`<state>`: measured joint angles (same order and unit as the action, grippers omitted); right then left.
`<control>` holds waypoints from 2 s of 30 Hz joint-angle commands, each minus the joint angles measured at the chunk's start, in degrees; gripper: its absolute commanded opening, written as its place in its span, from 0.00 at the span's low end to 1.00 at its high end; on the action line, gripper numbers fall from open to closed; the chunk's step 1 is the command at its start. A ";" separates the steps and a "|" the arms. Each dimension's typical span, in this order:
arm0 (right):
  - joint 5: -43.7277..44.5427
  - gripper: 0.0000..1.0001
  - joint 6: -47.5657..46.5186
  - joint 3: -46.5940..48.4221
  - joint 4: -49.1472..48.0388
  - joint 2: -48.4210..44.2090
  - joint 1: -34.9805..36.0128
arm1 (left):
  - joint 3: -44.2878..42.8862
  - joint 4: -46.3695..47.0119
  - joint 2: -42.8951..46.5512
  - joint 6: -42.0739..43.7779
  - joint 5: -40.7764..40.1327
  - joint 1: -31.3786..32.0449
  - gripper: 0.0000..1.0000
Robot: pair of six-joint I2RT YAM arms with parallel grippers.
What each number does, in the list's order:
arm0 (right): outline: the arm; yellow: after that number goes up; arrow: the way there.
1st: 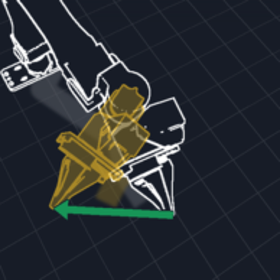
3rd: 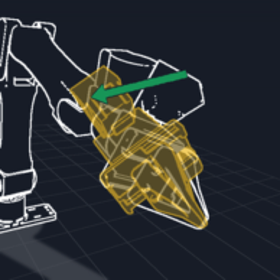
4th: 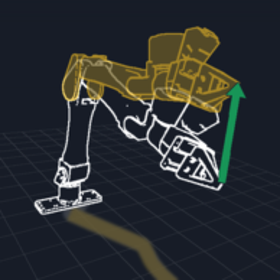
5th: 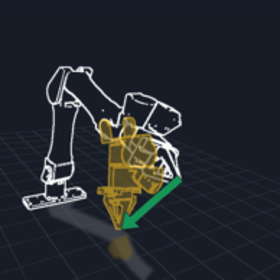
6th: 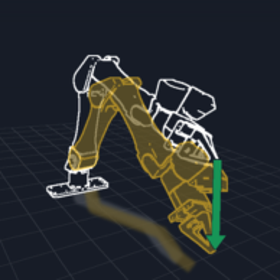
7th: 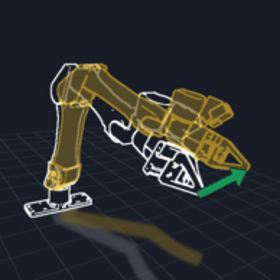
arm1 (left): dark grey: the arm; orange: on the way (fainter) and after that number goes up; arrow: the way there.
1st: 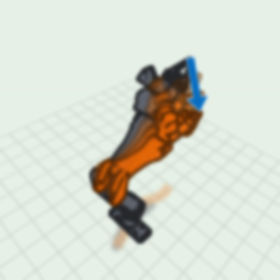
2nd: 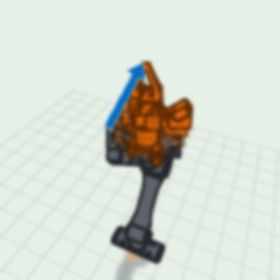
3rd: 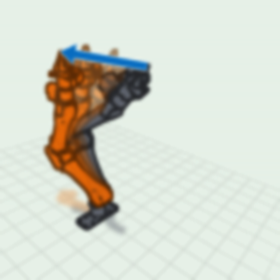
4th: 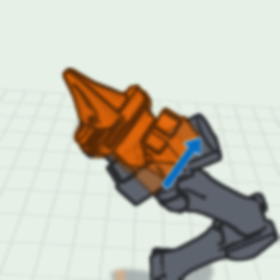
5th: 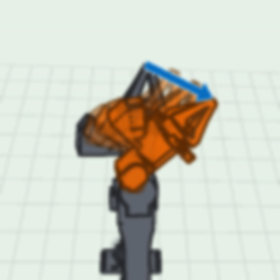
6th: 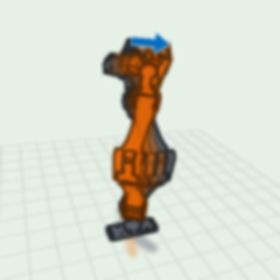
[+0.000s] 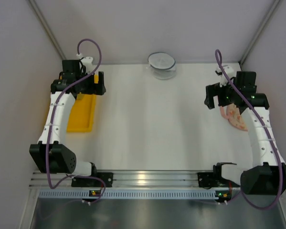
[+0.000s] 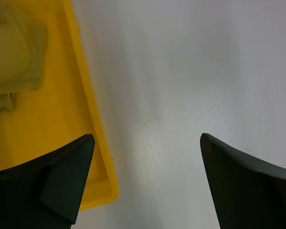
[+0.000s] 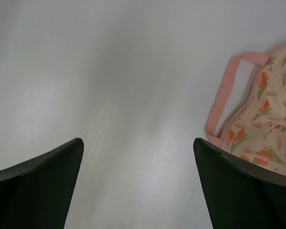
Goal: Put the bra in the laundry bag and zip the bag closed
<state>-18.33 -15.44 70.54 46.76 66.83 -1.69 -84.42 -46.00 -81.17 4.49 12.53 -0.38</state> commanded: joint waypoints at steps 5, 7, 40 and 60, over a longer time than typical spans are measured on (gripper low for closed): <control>12.17 0.99 -0.82 4.32 1.22 8.99 -2.08 | -2.85 0.65 -0.75 -2.47 0.21 0.03 0.98; 13.66 1.00 -0.73 5.91 2.01 11.47 -3.57 | -3.46 0.56 -1.01 -2.82 0.12 0.03 0.98; -1.08 0.68 -0.47 20.69 2.37 54.64 -8.33 | -0.74 -0.50 4.79 2.10 -1.72 -0.06 0.98; -18.58 0.41 18.74 -5.06 -21.85 41.19 14.69 | -1.00 -4.80 4.26 0.17 -6.38 -0.32 0.98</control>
<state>-33.74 -6.24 68.27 35.66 108.31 11.51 -84.53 -49.58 -77.52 5.82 8.03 -0.45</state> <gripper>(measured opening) 0.413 0.983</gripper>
